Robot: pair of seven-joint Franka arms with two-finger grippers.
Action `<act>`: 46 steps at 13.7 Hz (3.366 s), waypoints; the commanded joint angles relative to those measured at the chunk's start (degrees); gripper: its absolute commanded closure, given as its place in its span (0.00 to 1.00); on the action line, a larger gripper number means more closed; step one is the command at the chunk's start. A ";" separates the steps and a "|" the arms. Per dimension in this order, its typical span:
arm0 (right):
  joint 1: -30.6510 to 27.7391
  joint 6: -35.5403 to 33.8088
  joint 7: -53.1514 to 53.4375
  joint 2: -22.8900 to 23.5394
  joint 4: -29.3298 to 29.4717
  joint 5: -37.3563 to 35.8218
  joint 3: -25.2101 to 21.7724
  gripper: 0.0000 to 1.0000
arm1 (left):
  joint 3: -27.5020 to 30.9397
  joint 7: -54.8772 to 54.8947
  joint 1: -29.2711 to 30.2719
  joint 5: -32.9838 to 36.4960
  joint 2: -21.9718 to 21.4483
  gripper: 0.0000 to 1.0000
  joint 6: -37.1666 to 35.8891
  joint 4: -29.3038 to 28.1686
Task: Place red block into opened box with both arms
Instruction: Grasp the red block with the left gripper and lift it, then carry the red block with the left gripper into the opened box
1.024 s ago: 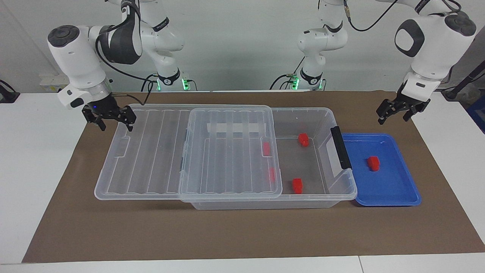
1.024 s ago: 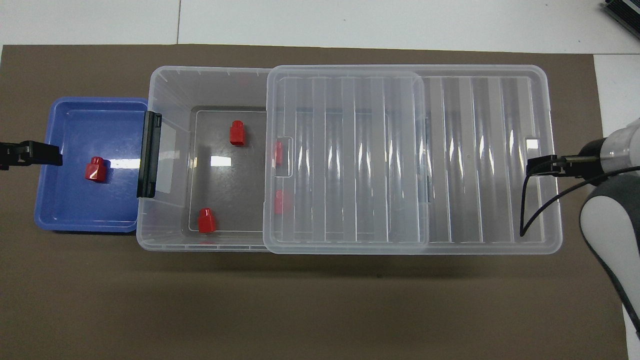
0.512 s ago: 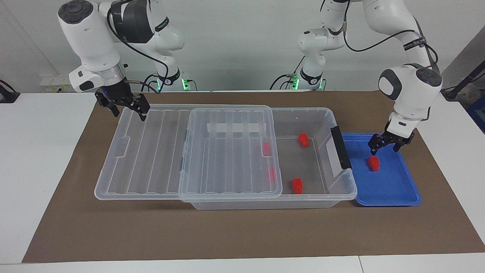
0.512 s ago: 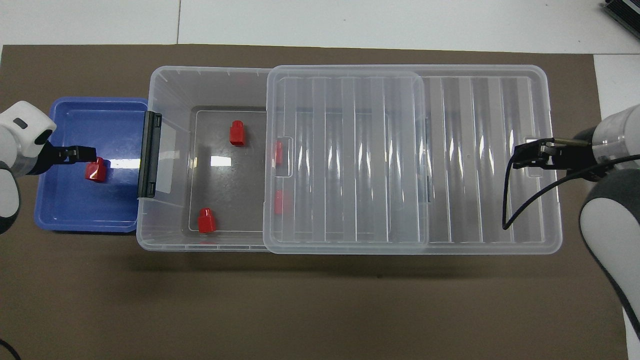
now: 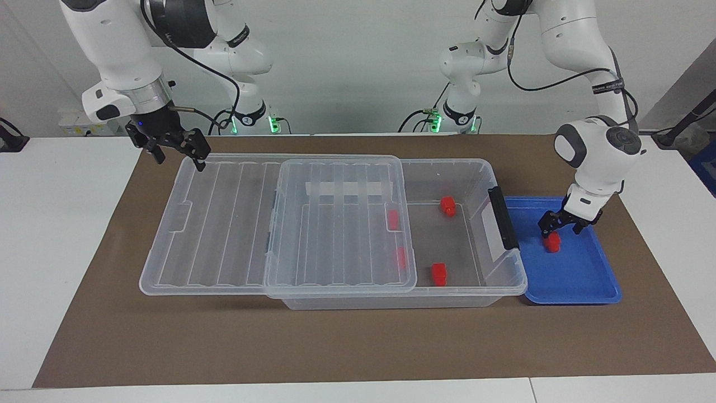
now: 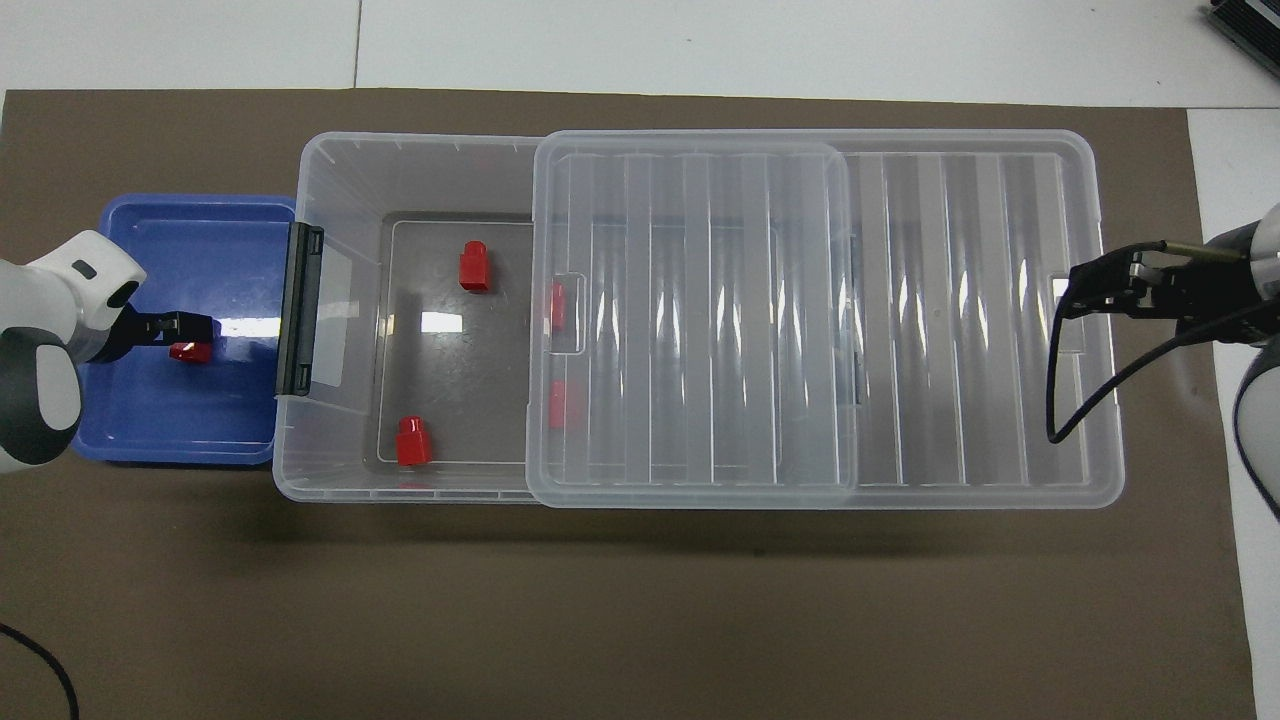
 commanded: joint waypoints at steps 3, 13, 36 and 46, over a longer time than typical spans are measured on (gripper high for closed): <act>-0.58 -0.73 0.82 1.94 2.63 -2.58 0.06 0.00 | -0.46 1.21 0.32 -0.89 0.61 0.00 3.15 -1.86; -1.19 -0.02 -1.38 1.24 0.17 -1.79 -0.20 0.00 | -0.54 0.86 -0.21 -0.81 0.61 1.00 1.58 -1.16; -4.96 6.20 -3.93 -0.07 -4.29 -1.62 -0.20 1.00 | -3.79 -43.27 -22.88 -2.93 -9.06 1.00 -18.58 9.06; -13.23 22.38 -14.11 1.24 -15.21 -1.62 -0.29 1.00 | -3.62 -44.40 -27.45 0.07 -2.13 1.00 -1.07 -0.89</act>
